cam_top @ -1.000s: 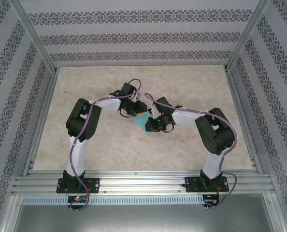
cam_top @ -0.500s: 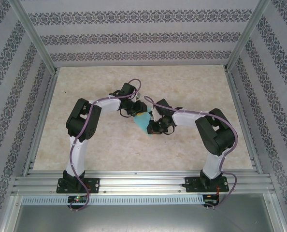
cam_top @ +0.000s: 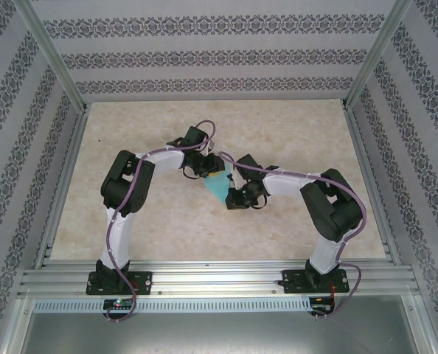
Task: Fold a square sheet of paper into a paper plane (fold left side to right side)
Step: Fourth fold the wing at the center of the table, then turn over the paper at the center of the table.
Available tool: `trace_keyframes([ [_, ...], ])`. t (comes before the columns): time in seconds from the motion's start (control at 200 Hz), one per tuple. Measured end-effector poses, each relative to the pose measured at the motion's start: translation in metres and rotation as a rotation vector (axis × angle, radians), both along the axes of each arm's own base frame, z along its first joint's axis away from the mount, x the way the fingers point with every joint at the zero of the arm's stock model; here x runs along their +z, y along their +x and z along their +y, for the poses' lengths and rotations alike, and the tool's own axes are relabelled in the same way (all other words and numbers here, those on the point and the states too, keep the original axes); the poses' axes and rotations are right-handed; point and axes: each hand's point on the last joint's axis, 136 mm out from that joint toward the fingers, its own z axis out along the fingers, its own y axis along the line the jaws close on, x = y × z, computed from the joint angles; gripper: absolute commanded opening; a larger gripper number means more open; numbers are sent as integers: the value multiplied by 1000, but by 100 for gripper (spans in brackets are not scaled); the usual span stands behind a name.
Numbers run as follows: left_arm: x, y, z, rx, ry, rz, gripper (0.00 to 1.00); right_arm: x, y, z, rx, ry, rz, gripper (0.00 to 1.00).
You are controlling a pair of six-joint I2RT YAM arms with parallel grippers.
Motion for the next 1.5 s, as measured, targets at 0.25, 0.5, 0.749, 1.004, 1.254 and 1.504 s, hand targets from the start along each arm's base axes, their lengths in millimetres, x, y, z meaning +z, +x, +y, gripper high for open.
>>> trace_keyframes([
  [0.25, 8, 0, -3, -15, -20, 2, 47, 28, -3, -21, -49, 27, -39, 16],
  [0.5, 56, 5, 9, -4, -82, -34, 59, 84, 36, -46, -180, 127, -269, 27],
  [0.749, 97, 10, 42, 66, -161, -115, 59, 113, 49, -69, -282, 189, -445, 39],
  [1.004, 27, -7, 30, 73, -182, 58, 51, 118, 54, -75, -323, 232, -490, 39],
  [1.254, 17, -3, 15, 58, -207, 71, 46, 118, 50, -76, -331, 247, -484, 39],
  [1.504, 12, 1, 1, 44, -227, 81, 32, 127, 48, -81, -347, 271, -506, 43],
])
